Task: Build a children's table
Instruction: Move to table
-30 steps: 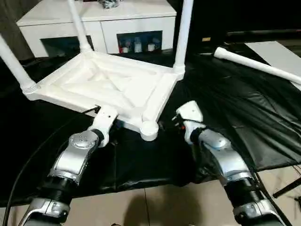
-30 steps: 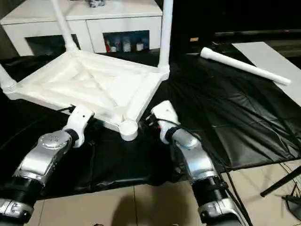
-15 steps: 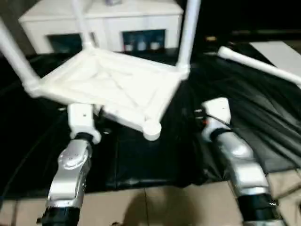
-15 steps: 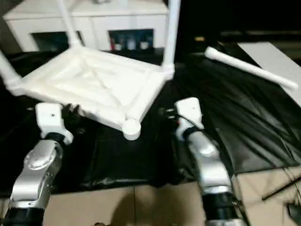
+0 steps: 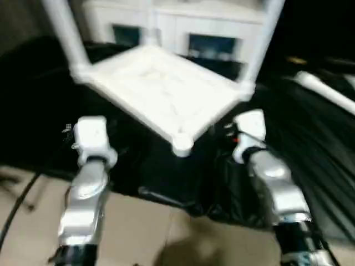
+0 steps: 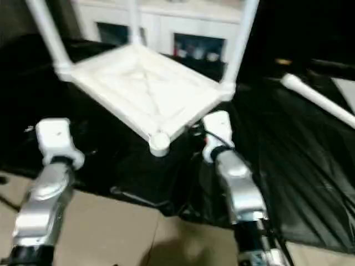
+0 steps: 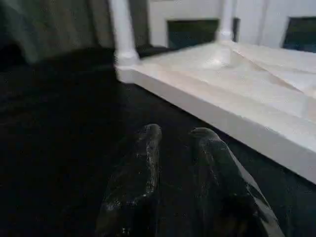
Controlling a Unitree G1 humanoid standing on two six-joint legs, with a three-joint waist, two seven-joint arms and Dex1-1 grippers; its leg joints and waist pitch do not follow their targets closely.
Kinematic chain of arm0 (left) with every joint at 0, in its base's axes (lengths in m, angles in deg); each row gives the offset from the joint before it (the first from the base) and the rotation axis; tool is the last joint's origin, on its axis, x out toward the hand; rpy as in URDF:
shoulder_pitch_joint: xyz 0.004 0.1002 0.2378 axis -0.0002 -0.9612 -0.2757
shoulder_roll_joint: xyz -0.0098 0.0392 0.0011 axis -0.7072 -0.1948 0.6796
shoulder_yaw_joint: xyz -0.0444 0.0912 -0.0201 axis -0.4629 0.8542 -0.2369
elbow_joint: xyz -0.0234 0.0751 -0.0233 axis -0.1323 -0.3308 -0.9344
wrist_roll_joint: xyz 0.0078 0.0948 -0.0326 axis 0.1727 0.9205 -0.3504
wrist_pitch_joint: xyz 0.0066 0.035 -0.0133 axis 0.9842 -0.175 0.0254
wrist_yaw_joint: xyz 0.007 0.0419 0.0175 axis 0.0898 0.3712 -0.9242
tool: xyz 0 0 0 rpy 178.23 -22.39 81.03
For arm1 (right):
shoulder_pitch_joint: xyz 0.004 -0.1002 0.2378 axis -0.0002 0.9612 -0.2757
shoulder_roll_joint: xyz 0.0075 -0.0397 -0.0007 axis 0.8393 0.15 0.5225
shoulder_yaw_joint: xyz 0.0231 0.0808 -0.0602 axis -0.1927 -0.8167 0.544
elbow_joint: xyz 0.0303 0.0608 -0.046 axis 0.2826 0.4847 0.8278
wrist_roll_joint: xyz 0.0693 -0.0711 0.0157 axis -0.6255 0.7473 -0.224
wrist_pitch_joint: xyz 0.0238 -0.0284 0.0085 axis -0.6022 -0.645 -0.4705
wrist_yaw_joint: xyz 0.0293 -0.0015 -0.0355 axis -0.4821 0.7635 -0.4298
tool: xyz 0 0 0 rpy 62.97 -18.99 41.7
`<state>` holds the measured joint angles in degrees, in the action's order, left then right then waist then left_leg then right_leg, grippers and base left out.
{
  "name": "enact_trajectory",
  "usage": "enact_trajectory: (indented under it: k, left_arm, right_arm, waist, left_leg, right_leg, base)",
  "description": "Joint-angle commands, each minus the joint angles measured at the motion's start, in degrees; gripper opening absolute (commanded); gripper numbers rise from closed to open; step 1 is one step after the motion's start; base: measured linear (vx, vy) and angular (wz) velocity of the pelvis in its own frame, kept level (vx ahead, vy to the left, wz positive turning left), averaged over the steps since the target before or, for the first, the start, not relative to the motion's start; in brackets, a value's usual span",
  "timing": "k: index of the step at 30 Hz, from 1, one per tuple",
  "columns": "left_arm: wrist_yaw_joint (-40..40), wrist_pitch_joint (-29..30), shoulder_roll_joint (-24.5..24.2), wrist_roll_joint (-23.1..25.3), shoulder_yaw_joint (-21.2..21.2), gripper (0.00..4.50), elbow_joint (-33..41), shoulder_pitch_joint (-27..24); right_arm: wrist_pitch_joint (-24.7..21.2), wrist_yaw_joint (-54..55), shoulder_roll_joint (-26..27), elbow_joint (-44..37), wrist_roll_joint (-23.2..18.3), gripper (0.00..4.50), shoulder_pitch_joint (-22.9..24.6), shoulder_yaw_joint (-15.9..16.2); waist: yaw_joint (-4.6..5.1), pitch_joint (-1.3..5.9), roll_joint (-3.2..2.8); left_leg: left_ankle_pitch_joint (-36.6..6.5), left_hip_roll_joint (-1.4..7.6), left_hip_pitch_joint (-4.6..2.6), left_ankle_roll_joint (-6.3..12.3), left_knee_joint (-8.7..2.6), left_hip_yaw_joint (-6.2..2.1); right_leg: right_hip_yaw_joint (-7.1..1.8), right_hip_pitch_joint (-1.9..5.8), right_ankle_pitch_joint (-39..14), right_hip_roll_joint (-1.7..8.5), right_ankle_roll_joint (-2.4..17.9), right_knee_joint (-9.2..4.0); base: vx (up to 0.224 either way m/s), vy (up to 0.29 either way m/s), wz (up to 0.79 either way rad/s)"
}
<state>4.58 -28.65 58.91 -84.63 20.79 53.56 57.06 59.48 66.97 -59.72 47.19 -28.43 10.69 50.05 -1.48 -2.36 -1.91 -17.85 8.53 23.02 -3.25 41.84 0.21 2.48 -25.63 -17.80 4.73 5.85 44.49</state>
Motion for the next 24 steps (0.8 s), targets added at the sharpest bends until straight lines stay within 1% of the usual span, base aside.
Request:
enact_trajectory:
  k: [1, 2, 3, 4, 5, 6, 7, 8, 9, 10, 11, 12, 13, 14, 15, 16, 17, 18, 19, 20, 21, 22, 23, 24]
  left_arm:
    - [0.97, 0.76, 0.91, 0.65, 1.40, 1.15, 0.03, 0.54]
    - [1.21, 0.74, 0.90, 0.72, 1.41, 1.15, -0.08, 0.64]
    - [1.32, 0.74, 0.90, 0.73, 1.44, 1.15, -0.19, 0.72]
    - [1.51, 0.86, 0.82, 1.01, 1.52, 1.15, -0.29, 0.82]
    - [1.54, 0.89, 0.82, 1.08, 1.55, 1.15, -0.32, 0.86]
    - [1.48, 0.84, 0.90, 1.09, 1.54, 1.15, -0.37, 0.94]
    - [1.50, 0.87, 0.93, 1.14, 1.52, 1.15, -0.38, 0.97]
    - [1.60, 1.02, 1.06, 1.37, 1.41, 1.15, -0.42, 1.11]
    - [1.56, 1.06, 1.10, 1.37, 1.36, 1.15, -0.48, 1.18]
    - [1.54, 1.11, 1.11, 1.42, 1.33, 1.15, -0.53, 1.24]
    - [1.58, 1.13, 1.11, 1.46, 1.32, 1.15, -0.55, 1.26]
    - [1.63, 1.15, 1.11, 1.50, 1.32, 1.15, -0.56, 1.27]
    - [1.61, 1.17, 1.12, 1.44, 1.30, 1.15, -0.59, 1.30]
    - [1.63, 1.18, 1.10, 1.34, 1.34, 1.15, -0.66, 1.37]
    - [1.70, 1.17, 1.05, 1.32, 1.41, 1.15, -0.82, 1.54]
    - [1.75, 1.17, 1.03, 1.35, 1.44, 1.15, -0.95, 1.67]
    - [1.77, 1.18, 1.00, 1.40, 1.47, 1.15, -1.09, 1.81]
    - [1.75, 1.18, 1.00, 1.40, 1.48, 1.15, -1.10, 1.82]
    - [1.72, 1.20, 0.98, 1.44, 1.54, 1.15, -1.09, 1.80]
    - [1.67, 1.23, 0.96, 1.49, 1.63, 1.15, -1.08, 1.76]
    - [1.51, 1.22, 0.91, 1.52, 1.77, 1.15, -0.99, 1.67]
    - [1.40, 1.19, 0.86, 1.51, 1.81, 1.15, -1.09, 1.76]
    - [1.41, 1.15, 0.82, 1.58, 1.84, 1.15, -1.19, 1.90]
    - [1.41, 1.13, 0.79, 1.59, 1.82, 1.15, -1.32, 2.02]
  right_arm:
    - [-0.32, 0.86, -0.79, 0.27, 0.24, 4.06, 0.20, -0.99]
    - [-0.23, 0.90, -0.81, 0.30, 0.35, 4.06, 0.23, -0.93]
    - [-0.36, 0.90, -0.76, 0.31, 0.34, 4.06, 0.26, -0.93]
    - [-0.42, 0.96, -0.49, 0.23, 0.15, 4.06, 0.41, -1.06]
    - [-0.44, 0.99, -0.35, 0.22, 0.03, 4.06, 0.47, -1.14]
    - [-0.41, 1.07, -0.15, 0.28, -0.14, 4.06, 0.53, -1.27]
    - [-0.45, 1.11, -0.11, 0.27, -0.23, 4.06, 0.55, -1.30]
    - [-0.60, 1.31, 0.05, 0.22, -0.59, 4.06, 0.63, -1.44]
    - [-0.66, 1.35, 0.05, 0.21, -0.70, 4.06, 0.65, -1.44]
    - [-0.74, 1.41, 0.02, 0.22, -0.75, 4.06, 0.67, -1.43]
    - [-0.83, 1.42, -0.01, 0.29, -0.79, 4.06, 0.67, -1.44]
    - [-0.91, 1.44, -0.04, 0.35, -0.83, 4.06, 0.68, -1.46]
    - [-0.99, 1.41, -0.06, 0.32, -1.05, 4.06, 0.71, -1.49]
    - [-1.06, 1.37, -0.07, 0.32, -1.26, 4.06, 0.71, -1.55]
    - [-1.09, 1.35, -0.06, 0.50, -1.34, 4.06, 0.57, -1.68]
    - [-1.08, 1.34, -0.04, 0.66, -1.33, 4.06, 0.46, -1.75]
    - [-1.18, 1.35, 0.07, 0.68, -1.28, 4.06, 0.43, -1.84]
    - [-1.21, 1.35, 0.10, 0.66, -1.27, 4.06, 0.46, -1.85]
    - [-1.26, 1.32, 0.14, 0.58, -1.22, 4.06, 0.56, -1.81]
    - [-1.27, 1.29, 0.16, 0.51, -1.14, 4.06, 0.68, -1.73]
    - [-1.31, 1.29, 0.23, 0.34, -1.11, 4.06, 0.86, -1.68]
    - [-1.32, 1.33, 0.26, 0.40, -1.15, 4.06, 0.82, -1.65]
    - [-1.55, 1.43, 0.36, 0.50, -1.33, 4.06, 0.76, -1.72]
    - [-1.62, 1.50, 0.43, 0.63, -1.42, 4.06, 0.67, -1.79]
  waist:
    - [0.41, 3.44, -0.35]
    - [-1.05, 3.75, 2.55]
    - [-1.27, 4.49, 2.97]
    - [-1.91, 3.37, 3.77]
    - [-1.78, 2.75, 3.71]
    - [-1.71, 2.61, 2.59]
    - [-1.51, 2.93, 0.75]
    - [-1.40, 3.01, -0.65]
    - [-1.44, 3.80, -2.73]
    - [1.23, 5.52, -2.39]
    - [1.15, 5.74, -2.48]
    - [1.34, 5.46, -2.58]
    - [1.31, 4.91, -2.53]
    - [0.51, 4.90, -1.66]
    - [1.30, 5.41, 0.64]
    - [0.66, 5.93, 4.05]
    - [-0.62, 5.92, 4.37]
    - [-0.32, 5.44, 4.60]
    - [-0.31, 5.24, 4.10]
    - [-0.06, 4.75, 2.86]
    - [0.45, 4.24, 0.91]
    - [0.99, 4.00, -0.70]
    - [2.70, 3.82, -3.81]
    - [3.09, 4.89, -3.39]
  left_leg:
    - [25.88, -1.24, -2.19, 30.65, -6.73, -2.83]
    - [11.49, -5.73, 2.07, 25.86, 1.29, 2.63]
    - [0.79, -5.71, 1.33, 19.15, 5.45, 6.03]
    - [-9.26, -4.71, 1.55, 10.18, 7.31, 7.68]
    - [-9.98, -4.31, 1.74, 8.14, 7.02, 7.77]
    - [-12.16, -3.40, 0.42, 7.19, 5.18, 7.75]
    - [-10.16, -1.67, -0.69, 8.59, 1.52, 6.70]
    - [-7.44, 0.15, -1.56, 9.75, -1.40, 6.03]
    - [-0.68, 4.66, -3.95, 9.96, -5.50, 4.03]
    - [28.85, 20.04, -10.06, 16.74, -9.68, -5.43]
    - [40.98, 17.39, -10.71, 16.91, -7.61, -4.24]
    - [57.52, 12.75, -9.38, 20.67, -5.81, -1.84]
    - [57.89, 9.91, -6.99, 23.23, -6.80, -0.19]
    - [49.92, 5.73, -5.16, 27.80, -7.53, 2.17]
    - [36.90, 3.26, -4.89, 30.03, -7.64, 3.26]
    - [15.00, -5.81, 0.18, 26.63, 0.60, 7.07]
    - [-5.69, -5.57, 1.00, 15.77, 6.61, 9.11]
    - [-7.36, -5.15, 2.05, 11.38, 7.25, 8.87]
    - [-7.44, -4.28, 2.46, 8.48, 7.13, 8.45]
    - [-8.46, -3.16, 2.03, 6.39, 6.38, 7.93]
    - [-8.37, -1.25, 1.17, 7.05, 3.72, 6.85]
    - [-6.13, 0.53, 0.99, 8.50, 0.73, 6.05]
    - [3.75, 12.86, -1.38, 12.33, -10.22, -2.41]
    - [14.78, 16.81, -4.68, 16.73, -10.74, -4.24]
  right_leg:
    - [0.77, 2.17, 4.55, -0.40, 17.67, -7.51]
    - [-0.68, 6.33, 7.36, 2.88, 29.37, -12.85]
    - [-2.82, 6.30, 5.47, 2.75, 31.78, -14.58]
    - [-2.92, 6.18, 1.76, 2.98, 28.39, -14.24]
    - [-2.54, 6.44, -0.60, 3.55, 24.28, -14.36]
    - [-3.48, 7.12, -7.64, 5.33, 17.81, -15.82]
    - [-3.54, 8.22, -13.39, 5.93, 11.41, -17.74]
    - [-2.73, 8.37, -13.70, 4.66, 5.48, -18.79]
    - [0.34, 7.99, -9.26, 1.95, -0.65, -18.01]
    - [3.24, -3.62, -11.37, 1.39, -13.18, -0.06]
    - [2.46, -6.43, -8.99, 1.71, -11.65, 2.56]
    - [0.66, -6.75, -0.08, 1.99, -6.44, 2.08]
    - [0.81, -5.20, 2.46, 0.96, -5.03, 1.19]
    - [0.97, -2.83, 7.39, -0.59, -0.24, -2.58]
    - [0.92, -0.55, 13.36, -0.17, 8.05, -6.24]
    - [-1.38, 4.59, 22.27, 2.68, 21.88, -11.68]
    - [-1.74, 4.79, 16.42, 5.41, 27.18, -14.65]
    - [-1.26, 4.51, 15.25, 5.36, 26.00, -14.11]
    - [-0.68, 4.81, 13.04, 6.52, 24.62, -14.04]
    - [-1.01, 5.02, 5.05, 8.46, 21.01, -15.58]
    - [-0.62, 5.00, -6.83, 8.95, 15.24, -18.02]
    - [1.12, 5.33, -11.74, 7.85, 9.16, -18.84]
    - [7.09, 3.40, -10.65, 0.65, -5.67, -10.69]
    - [5.01, -2.40, -12.55, 0.55, -11.16, 0.23]
  base:
    - [-0.043, -0.325, 0.58]
    - [-0.043, -0.325, 0.58]
    - [-0.039, -0.334, 0.50]
    - [-0.065, -0.346, 0.20]
    - [-0.065, -0.346, 0.20]
    - [-0.072, -0.310, 0.00]
    - [-0.063, -0.245, 0.11]
    - [-0.063, -0.245, 0.11]
    - [-0.064, -0.265, -0.02]
    - [-0.041, -0.253, -0.13]
    - [-0.041, -0.253, -0.13]
    - [-0.034, -0.225, -0.14]
    - [-0.052, -0.261, -0.12]
    - [-0.052, -0.261, -0.12]
    - [-0.031, -0.315, -0.04]
    - [-0.036, -0.350, -0.02]
    - [-0.036, -0.350, -0.02]
    - [-0.071, -0.342, -0.03]
    - [-0.080, -0.310, -0.04]
    - [-0.080, -0.310, -0.04]
    - [-0.095, -0.262, -0.04]
    - [-0.098, -0.237, -0.14]
    - [-0.098, -0.237, -0.14]
    - [-0.077, -0.227, -0.13]
